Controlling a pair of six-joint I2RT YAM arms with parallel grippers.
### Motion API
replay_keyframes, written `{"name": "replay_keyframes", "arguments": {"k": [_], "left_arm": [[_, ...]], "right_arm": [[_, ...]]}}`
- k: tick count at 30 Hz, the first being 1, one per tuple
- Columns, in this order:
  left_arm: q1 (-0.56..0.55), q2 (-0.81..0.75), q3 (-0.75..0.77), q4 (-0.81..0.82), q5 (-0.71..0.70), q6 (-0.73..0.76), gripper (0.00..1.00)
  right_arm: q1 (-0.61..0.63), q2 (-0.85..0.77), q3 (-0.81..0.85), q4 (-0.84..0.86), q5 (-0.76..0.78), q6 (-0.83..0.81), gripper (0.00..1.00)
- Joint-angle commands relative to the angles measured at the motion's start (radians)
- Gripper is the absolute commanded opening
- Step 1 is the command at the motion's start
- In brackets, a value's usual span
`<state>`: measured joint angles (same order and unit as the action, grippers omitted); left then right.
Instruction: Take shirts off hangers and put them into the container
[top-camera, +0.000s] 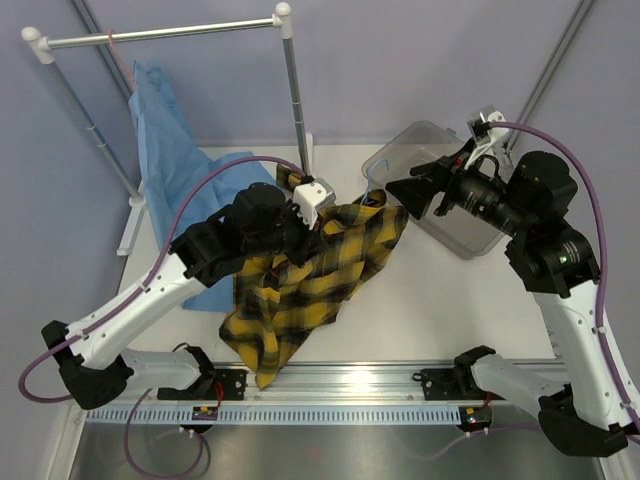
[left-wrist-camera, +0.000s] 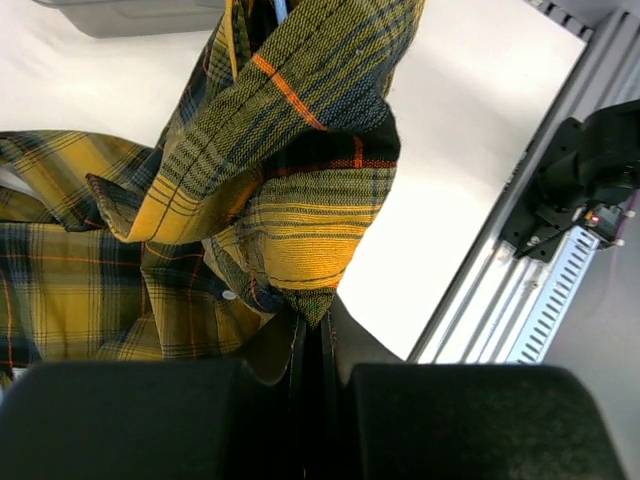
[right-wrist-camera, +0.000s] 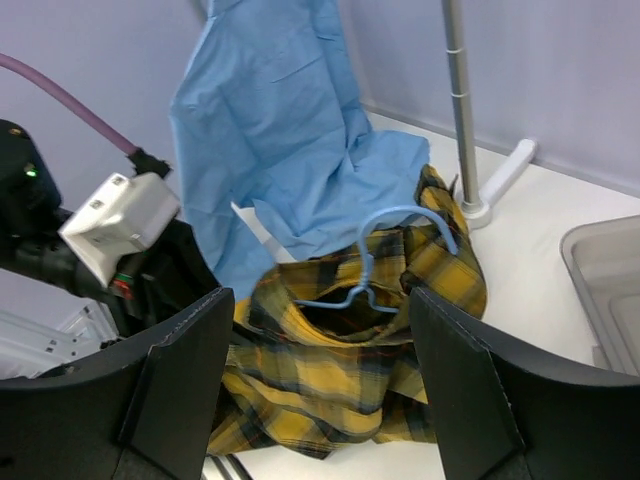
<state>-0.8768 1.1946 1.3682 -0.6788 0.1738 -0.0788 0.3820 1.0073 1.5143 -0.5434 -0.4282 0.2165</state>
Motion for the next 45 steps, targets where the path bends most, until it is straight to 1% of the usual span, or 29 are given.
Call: {"name": "replay_keyframes", "arguments": {"k": [1, 4, 9, 20, 25, 32, 40, 43, 44, 45], "left_arm": [[-0.008, 0.005, 0.06, 0.09, -0.065, 0.014, 0.0], [-0.008, 0.013, 0.072, 0.1, -0.066, 0.011, 0.0], [-0.01, 0.022, 0.085, 0.117, -0.017, -0.002, 0.0], [-0.014, -0.024, 0.06, 0.116, 0.007, -0.013, 0.0], [-0.014, -0.033, 0.052, 0.114, 0.024, -0.012, 0.0], [-0.014, -0.038, 0.046, 0.114, 0.062, -0.01, 0.0], [-0.014, -0.041, 0.048, 0.113, 0.075, -0.013, 0.0], [-0.014, -0.036, 0.057, 0.113, 0.075, -0.012, 0.0], [-0.014, -0.036, 0.058, 0.114, 0.075, -0.01, 0.0], [-0.014, -0.035, 0.06, 0.114, 0.075, -0.01, 0.0]], "right_arm": [[0.044, 0.033, 0.047, 0.046, 0.012, 0.033, 0.78], [0.083, 0.054, 0.041, 0.062, 0.023, 0.049, 0.73], [0.13, 0.088, 0.03, 0.063, 0.057, 0.047, 0.72], [0.136, 0.194, 0.078, 0.08, 0.109, 0.053, 0.67], [0.136, 0.231, 0.098, 0.095, 0.091, 0.06, 0.61], [0.14, 0.255, 0.115, 0.1, 0.089, 0.052, 0.48], [0.162, 0.267, 0.116, 0.085, 0.1, 0.043, 0.34], [0.172, 0.266, 0.113, 0.077, 0.115, 0.035, 0.26], [0.173, 0.264, 0.11, 0.074, 0.13, 0.031, 0.2], [0.175, 0.258, 0.109, 0.071, 0.138, 0.027, 0.09]]}}
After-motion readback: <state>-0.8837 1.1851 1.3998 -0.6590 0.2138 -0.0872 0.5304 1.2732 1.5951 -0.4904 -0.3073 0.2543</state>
